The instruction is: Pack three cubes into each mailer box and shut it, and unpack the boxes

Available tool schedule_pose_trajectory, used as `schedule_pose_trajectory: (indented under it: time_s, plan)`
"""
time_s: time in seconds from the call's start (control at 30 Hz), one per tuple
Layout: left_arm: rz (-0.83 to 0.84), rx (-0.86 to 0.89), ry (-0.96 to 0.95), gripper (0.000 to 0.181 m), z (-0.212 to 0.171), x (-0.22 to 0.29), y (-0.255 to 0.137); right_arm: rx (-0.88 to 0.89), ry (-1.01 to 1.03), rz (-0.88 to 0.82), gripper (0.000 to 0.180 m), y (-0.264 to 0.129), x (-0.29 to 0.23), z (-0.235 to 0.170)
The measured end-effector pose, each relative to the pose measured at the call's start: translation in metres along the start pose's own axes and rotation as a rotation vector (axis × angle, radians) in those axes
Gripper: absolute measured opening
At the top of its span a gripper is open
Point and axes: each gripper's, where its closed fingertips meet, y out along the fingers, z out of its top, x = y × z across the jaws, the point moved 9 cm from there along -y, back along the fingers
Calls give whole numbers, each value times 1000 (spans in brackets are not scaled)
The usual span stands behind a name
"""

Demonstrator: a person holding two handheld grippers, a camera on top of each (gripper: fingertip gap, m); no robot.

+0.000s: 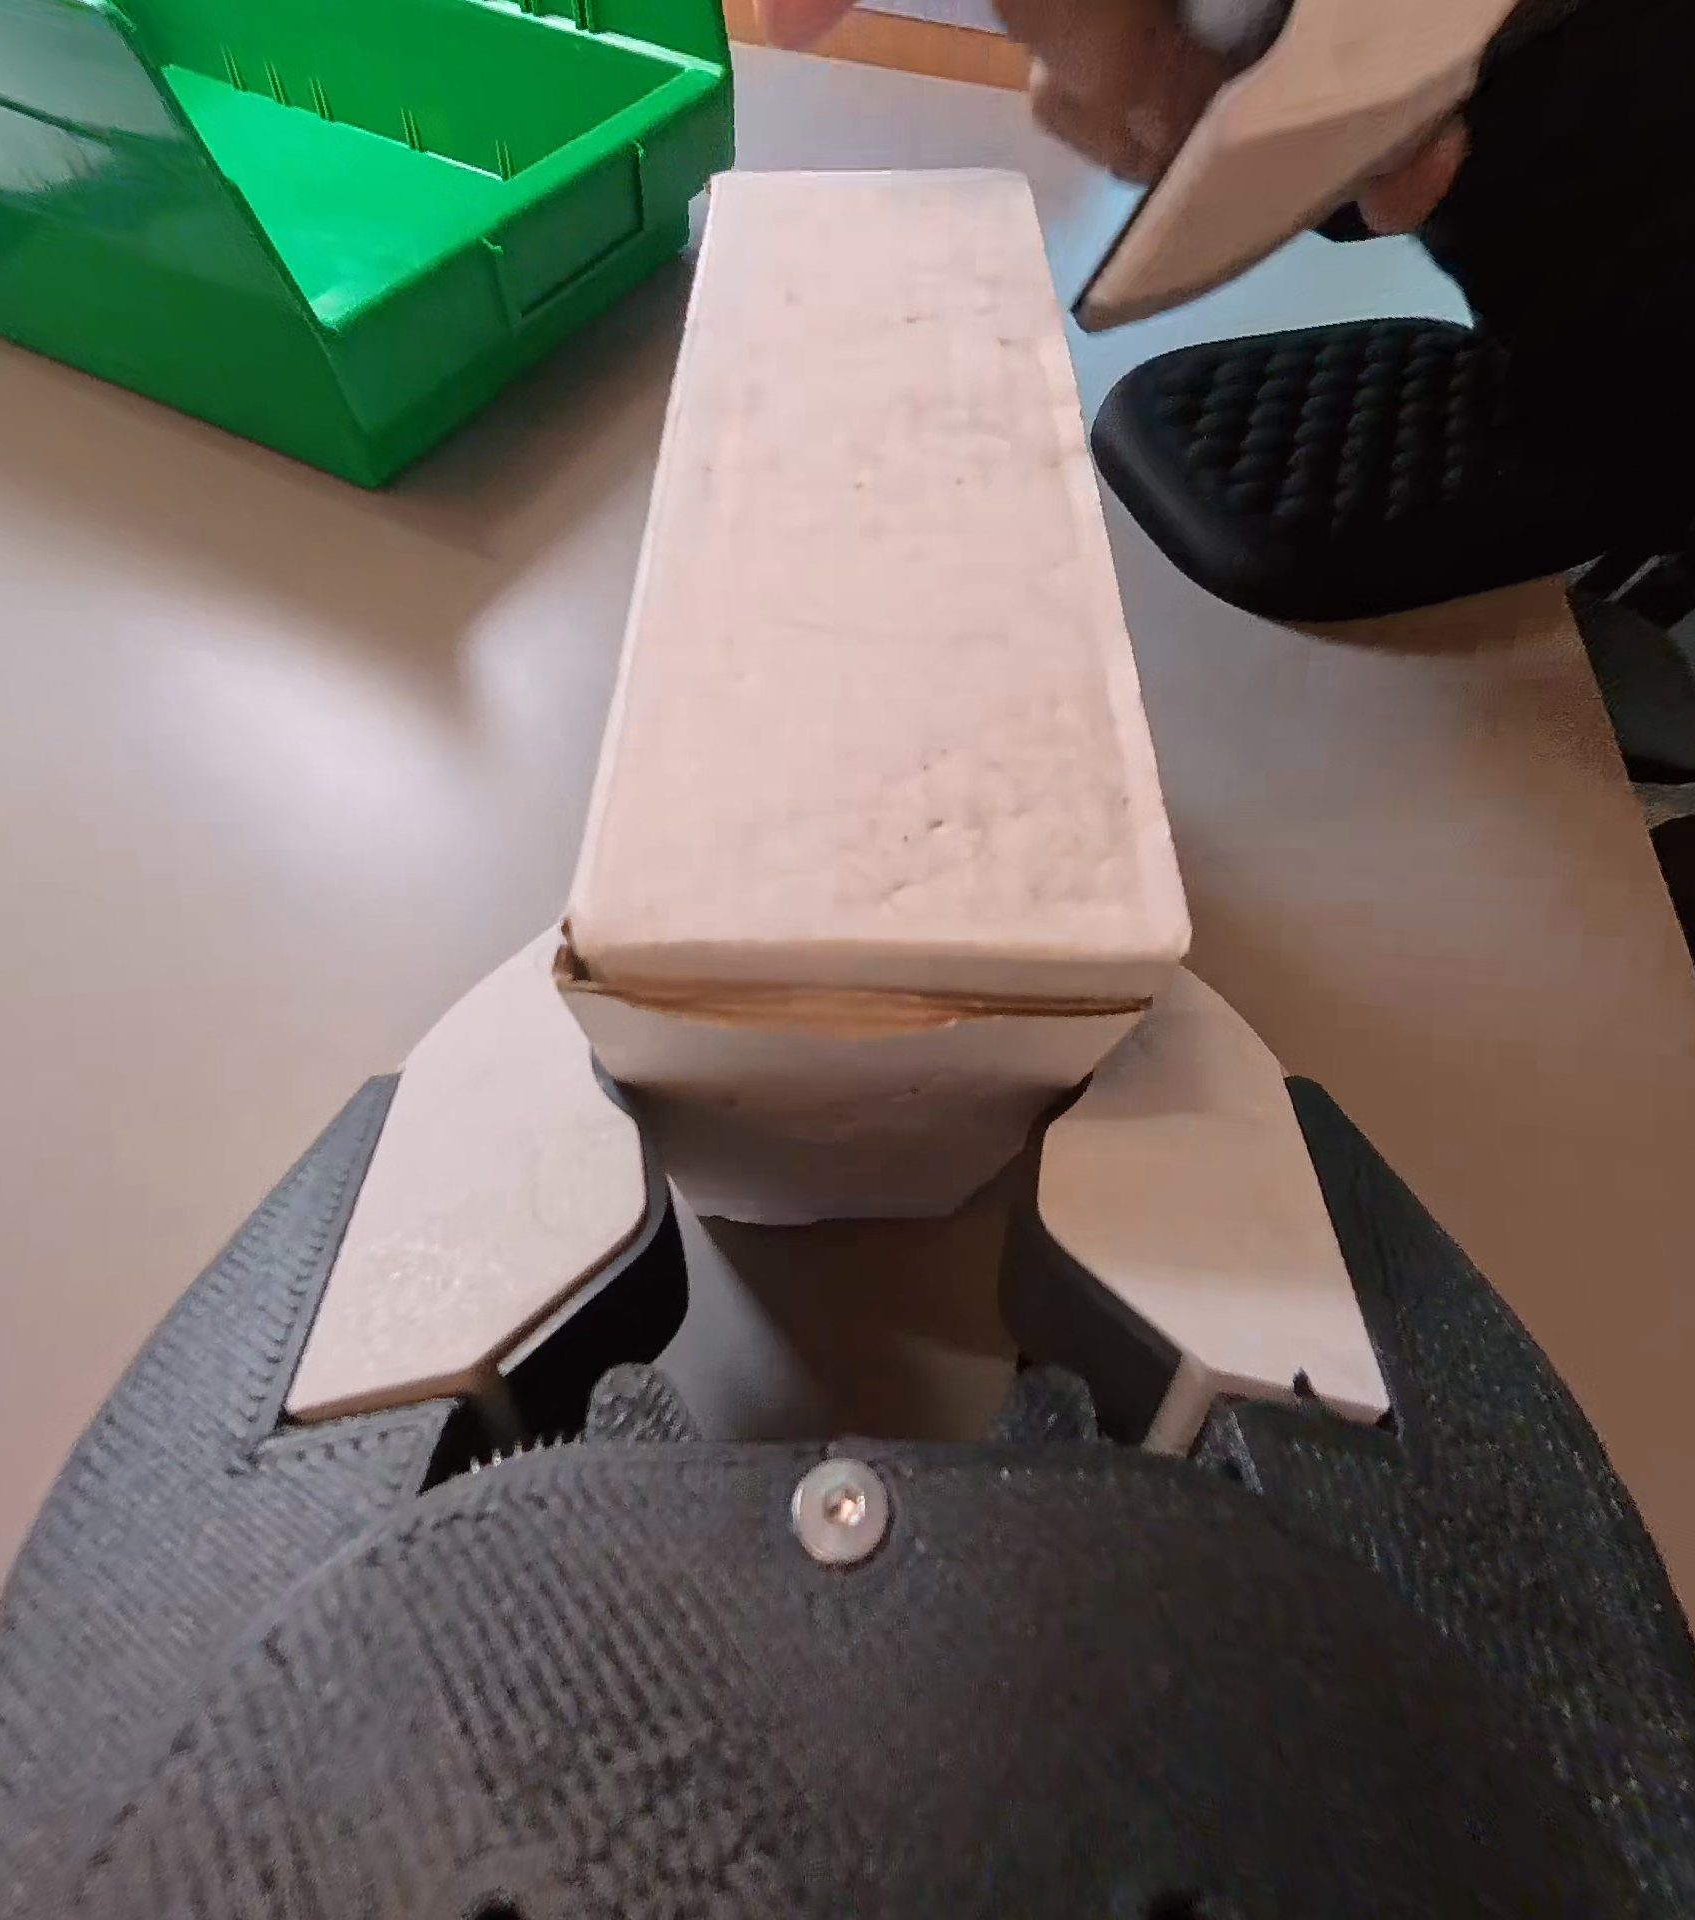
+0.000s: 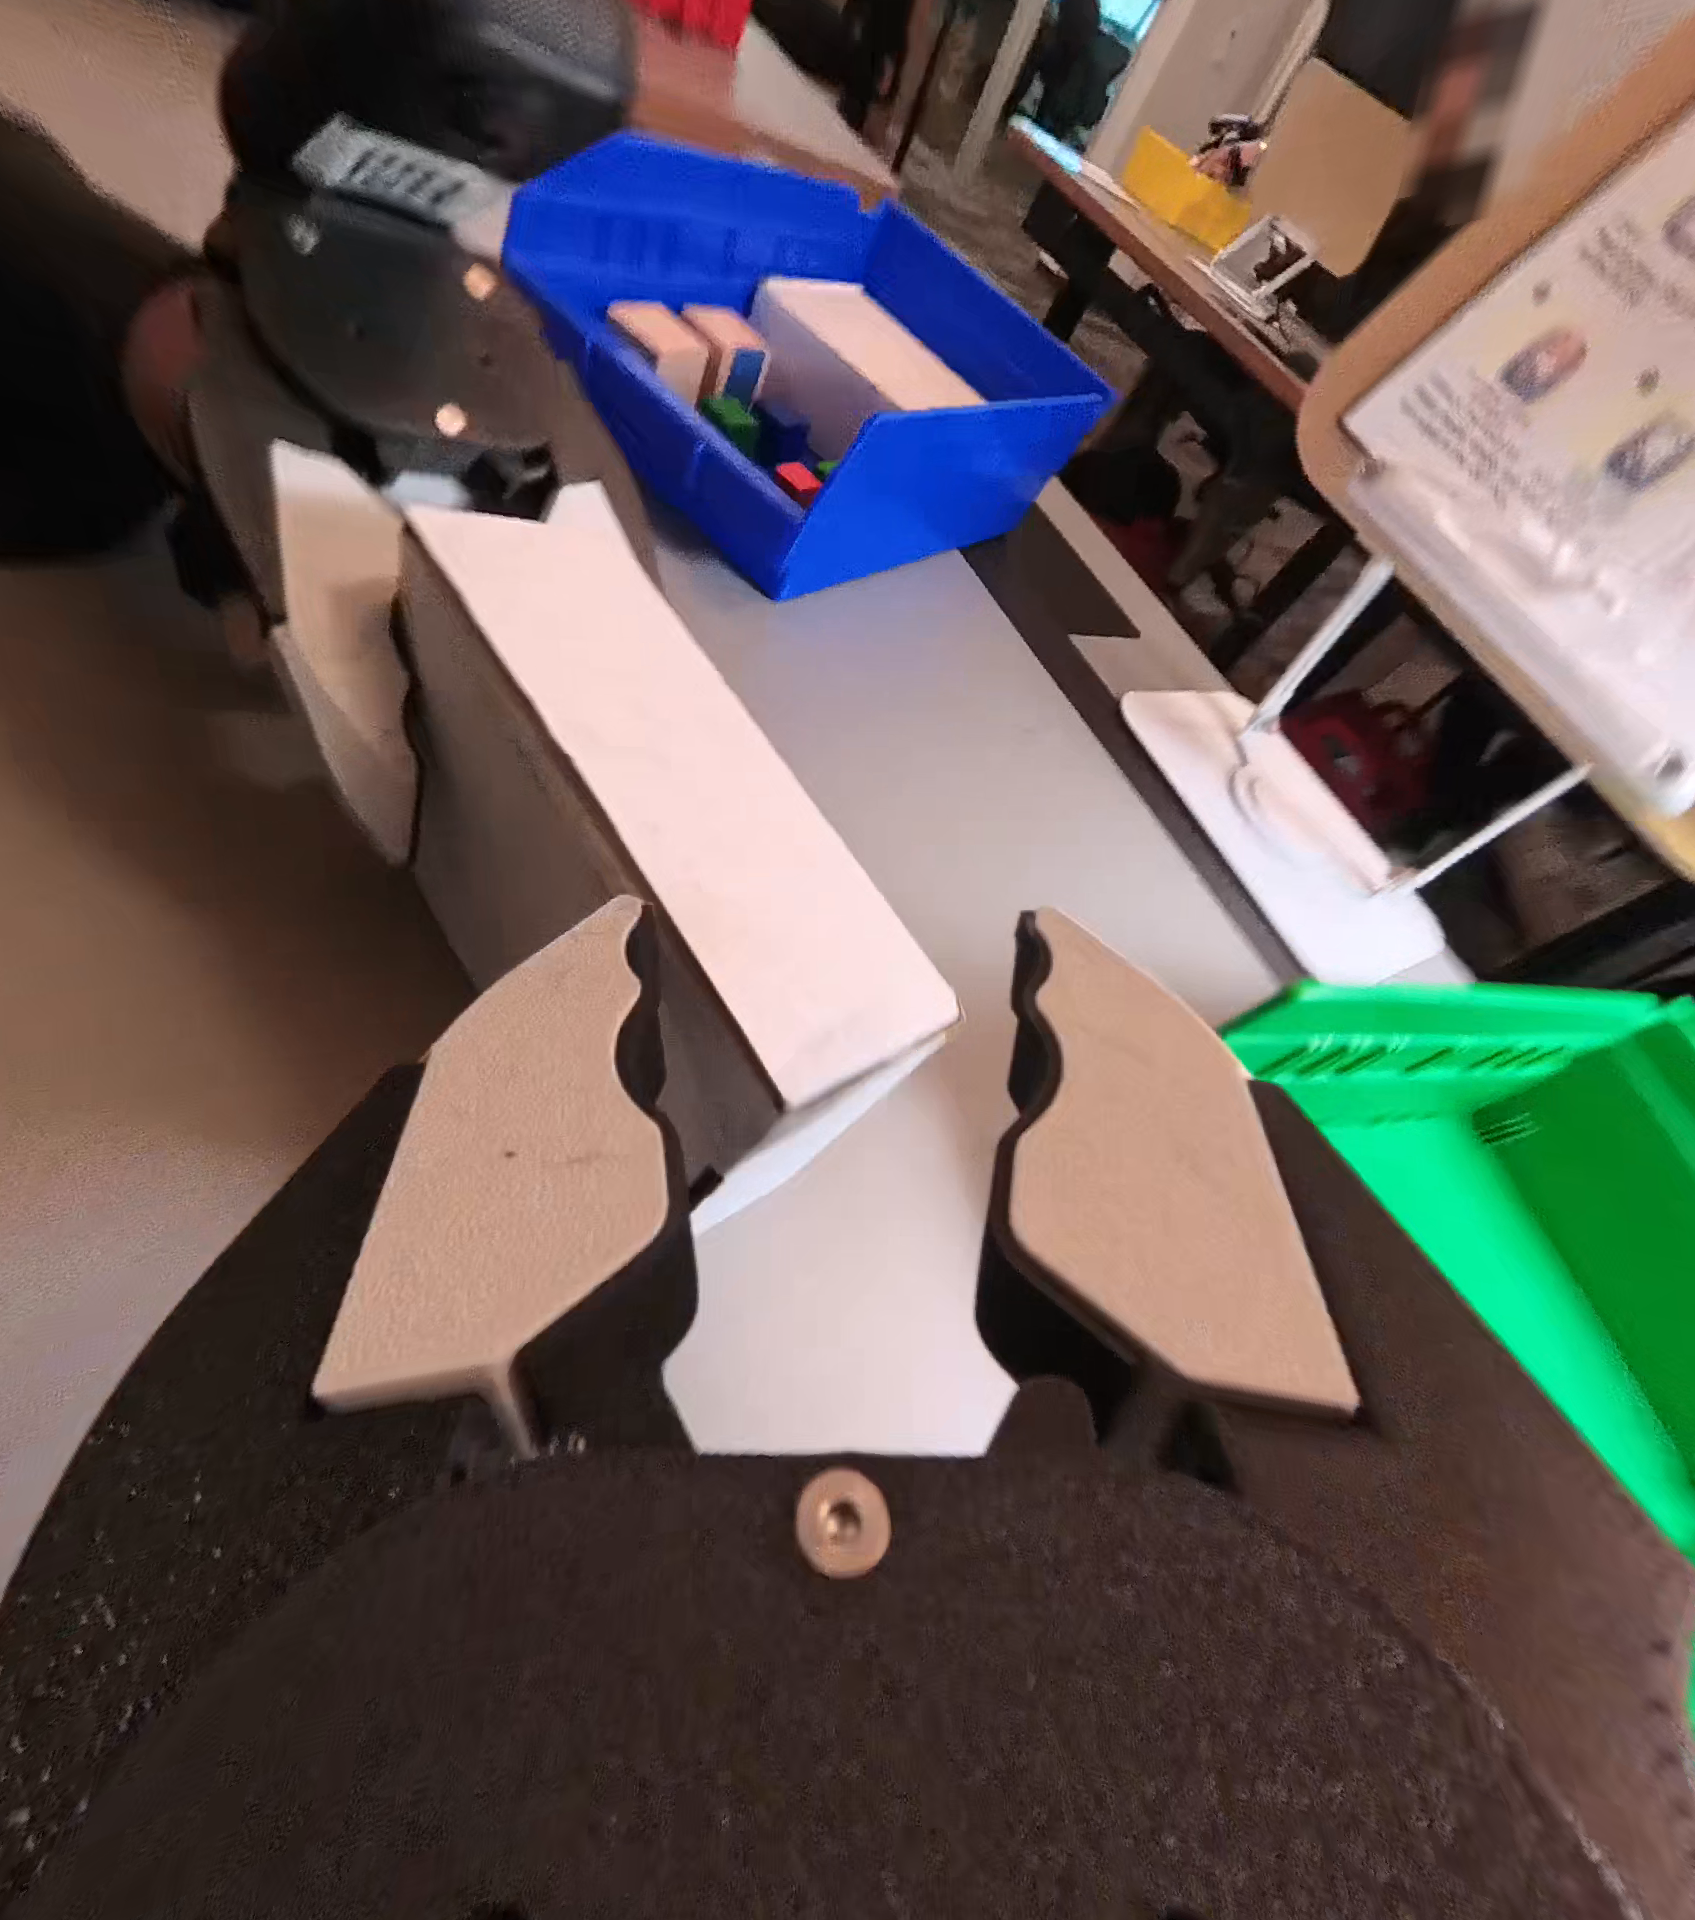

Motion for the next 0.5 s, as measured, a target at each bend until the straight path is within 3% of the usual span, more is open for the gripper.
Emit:
schedule_pose_trajectory:
  time_s: [0.17, 0.5]
  plan:
    - [11, -6, 4, 75, 2, -1, -4, -166, -376, -45, 50, 20, -29, 35]
    - [8, -8, -21, 73, 1, -7, -16, -269, -606, -96, 29, 40, -43, 52]
